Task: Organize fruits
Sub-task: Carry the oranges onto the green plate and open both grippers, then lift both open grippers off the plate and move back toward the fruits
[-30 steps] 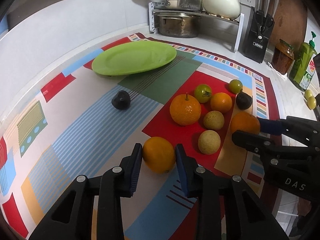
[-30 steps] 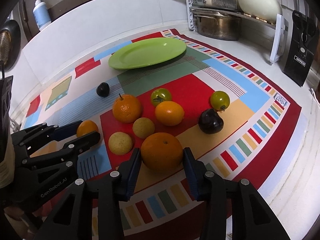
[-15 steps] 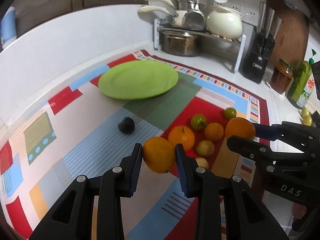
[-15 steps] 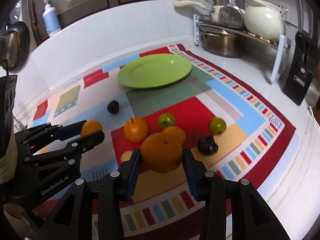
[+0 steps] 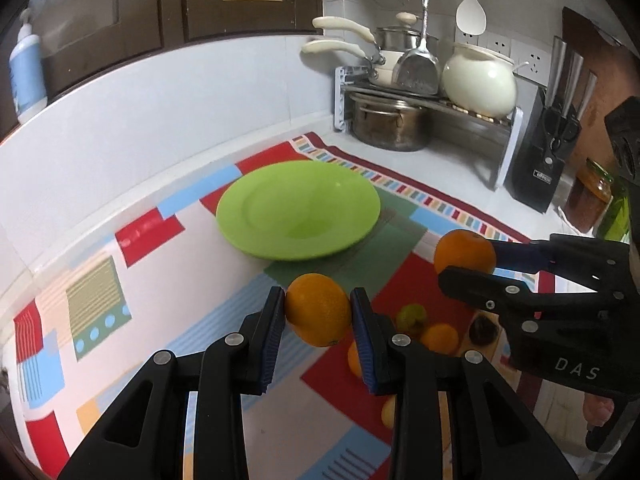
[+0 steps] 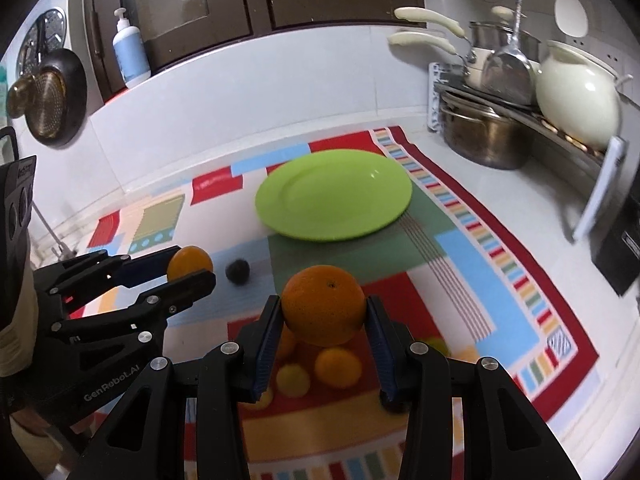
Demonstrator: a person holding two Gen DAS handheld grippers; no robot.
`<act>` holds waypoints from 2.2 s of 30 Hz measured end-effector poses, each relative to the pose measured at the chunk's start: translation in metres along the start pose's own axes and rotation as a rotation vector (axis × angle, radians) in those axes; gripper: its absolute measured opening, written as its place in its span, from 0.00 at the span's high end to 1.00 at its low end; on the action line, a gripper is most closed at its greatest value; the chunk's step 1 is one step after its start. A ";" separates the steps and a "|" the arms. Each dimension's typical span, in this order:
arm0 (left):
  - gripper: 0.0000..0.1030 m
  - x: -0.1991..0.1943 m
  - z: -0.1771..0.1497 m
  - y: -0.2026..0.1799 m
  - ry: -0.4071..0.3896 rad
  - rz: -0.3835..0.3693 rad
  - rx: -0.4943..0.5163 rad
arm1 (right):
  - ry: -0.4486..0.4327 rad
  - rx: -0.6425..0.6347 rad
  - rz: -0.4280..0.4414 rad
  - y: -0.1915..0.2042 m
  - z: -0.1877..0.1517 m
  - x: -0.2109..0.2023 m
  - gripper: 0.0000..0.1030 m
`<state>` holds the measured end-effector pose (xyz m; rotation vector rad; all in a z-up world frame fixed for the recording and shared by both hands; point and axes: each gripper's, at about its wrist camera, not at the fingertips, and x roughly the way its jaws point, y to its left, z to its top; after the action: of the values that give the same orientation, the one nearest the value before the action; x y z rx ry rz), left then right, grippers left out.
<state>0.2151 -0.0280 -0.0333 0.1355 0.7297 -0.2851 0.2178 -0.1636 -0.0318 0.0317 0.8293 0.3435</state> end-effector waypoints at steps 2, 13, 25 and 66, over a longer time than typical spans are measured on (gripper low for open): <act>0.68 0.006 0.007 0.001 0.001 0.005 0.001 | 0.002 -0.004 0.012 -0.004 0.008 0.006 0.59; 0.68 0.046 0.045 0.013 0.025 0.002 0.004 | 0.024 -0.045 0.032 -0.020 0.052 0.042 0.59; 0.68 0.105 0.068 0.035 0.116 -0.009 0.021 | 0.135 -0.100 0.047 -0.032 0.090 0.107 0.59; 0.46 0.066 0.066 0.039 0.070 0.047 -0.044 | 0.063 -0.053 0.005 -0.039 0.091 0.086 0.49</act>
<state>0.3156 -0.0188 -0.0279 0.1217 0.8007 -0.2198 0.3483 -0.1638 -0.0381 -0.0263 0.8820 0.3725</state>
